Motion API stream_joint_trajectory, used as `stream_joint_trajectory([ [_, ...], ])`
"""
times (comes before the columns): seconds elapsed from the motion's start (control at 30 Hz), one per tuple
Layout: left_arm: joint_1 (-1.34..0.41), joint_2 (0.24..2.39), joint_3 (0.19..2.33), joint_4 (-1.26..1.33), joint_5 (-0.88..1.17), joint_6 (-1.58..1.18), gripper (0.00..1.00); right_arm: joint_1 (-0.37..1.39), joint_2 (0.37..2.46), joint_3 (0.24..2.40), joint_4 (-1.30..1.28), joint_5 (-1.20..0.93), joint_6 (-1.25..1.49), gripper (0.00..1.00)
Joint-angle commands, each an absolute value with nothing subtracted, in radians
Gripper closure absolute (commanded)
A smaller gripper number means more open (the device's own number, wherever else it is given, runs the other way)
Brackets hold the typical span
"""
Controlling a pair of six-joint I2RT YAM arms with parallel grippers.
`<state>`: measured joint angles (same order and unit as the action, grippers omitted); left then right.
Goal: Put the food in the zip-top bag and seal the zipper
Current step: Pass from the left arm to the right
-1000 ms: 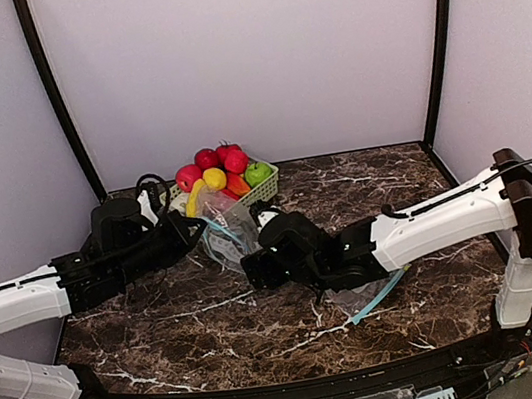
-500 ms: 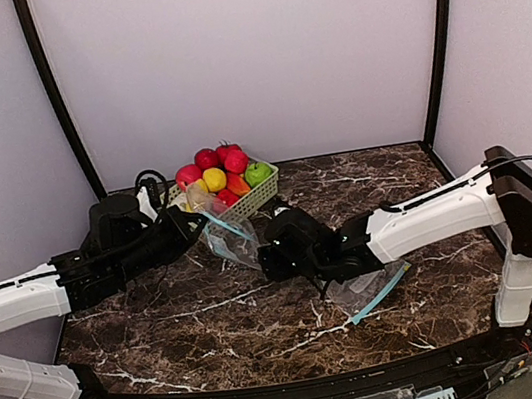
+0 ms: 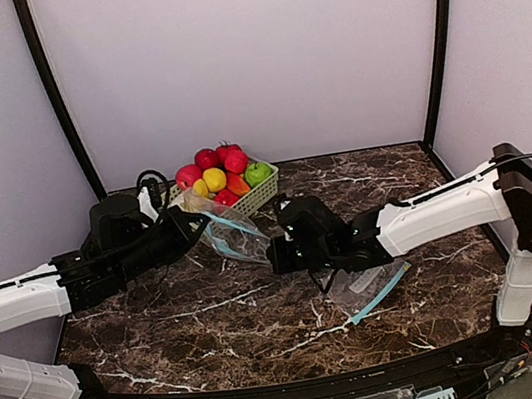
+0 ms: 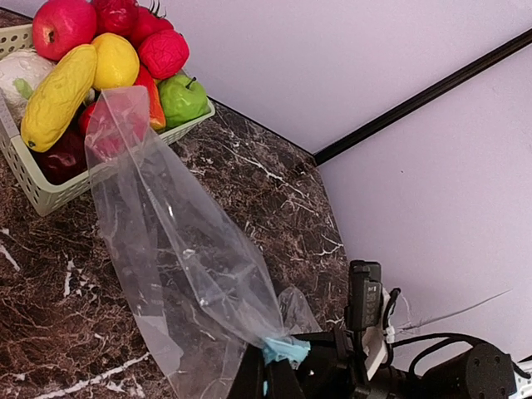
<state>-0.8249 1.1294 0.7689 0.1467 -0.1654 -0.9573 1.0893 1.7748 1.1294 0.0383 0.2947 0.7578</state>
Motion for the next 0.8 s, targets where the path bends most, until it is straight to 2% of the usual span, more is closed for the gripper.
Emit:
stream_joint_trajectory([
  [0.0, -0.827, 1.077, 0.737, 0.111, -0.189, -0.958, 0.99, 1.071, 1.697, 1.085, 0.033, 0.304, 0.681, 0.96],
  [0.07, -0.827, 1.082, 0.740, 0.073, -0.172, -0.940, 0.99, 1.067, 1.677, 1.094, 0.008, 0.287, 0.613, 1.00],
  [0.2, -0.826, 1.125, 0.760, -0.027, -0.092, -0.874, 0.99, 1.058, 1.654, 1.162, -0.154, 0.247, 0.477, 1.00],
  [0.4, -0.827, 1.174, 0.752, -0.005, 0.035, -0.815, 0.99, 1.042, 1.704, 1.296, -0.461, 0.117, 0.339, 1.00],
  [0.47, -0.826, 1.186, 0.758, 0.022, 0.066, -0.795, 0.95, 1.041, 1.725, 1.327, -0.558, 0.104, 0.340, 1.00],
  [0.53, -0.827, 1.194, 0.769, 0.033, 0.090, -0.769, 0.88, 1.040, 1.733, 1.339, -0.599, 0.083, 0.343, 1.00],
  [0.63, -0.827, 1.193, 0.797, 0.015, 0.100, -0.721, 0.65, 1.034, 1.736, 1.358, -0.633, 0.071, 0.352, 1.00],
  [0.67, -0.826, 1.191, 0.803, -0.009, 0.102, -0.693, 0.60, 1.031, 1.738, 1.365, -0.642, 0.067, 0.355, 1.00],
  [0.7, -0.826, 1.182, 0.816, -0.025, 0.102, -0.679, 0.49, 1.026, 1.742, 1.372, -0.649, 0.063, 0.359, 1.00],
  [0.73, -0.826, 1.176, 0.821, -0.055, 0.105, -0.650, 0.44, 1.022, 1.744, 1.380, -0.654, 0.058, 0.364, 1.00],
  [0.77, -0.826, 1.162, 0.831, -0.068, 0.108, -0.637, 0.33, 1.018, 1.747, 1.386, -0.656, 0.053, 0.366, 1.00],
])
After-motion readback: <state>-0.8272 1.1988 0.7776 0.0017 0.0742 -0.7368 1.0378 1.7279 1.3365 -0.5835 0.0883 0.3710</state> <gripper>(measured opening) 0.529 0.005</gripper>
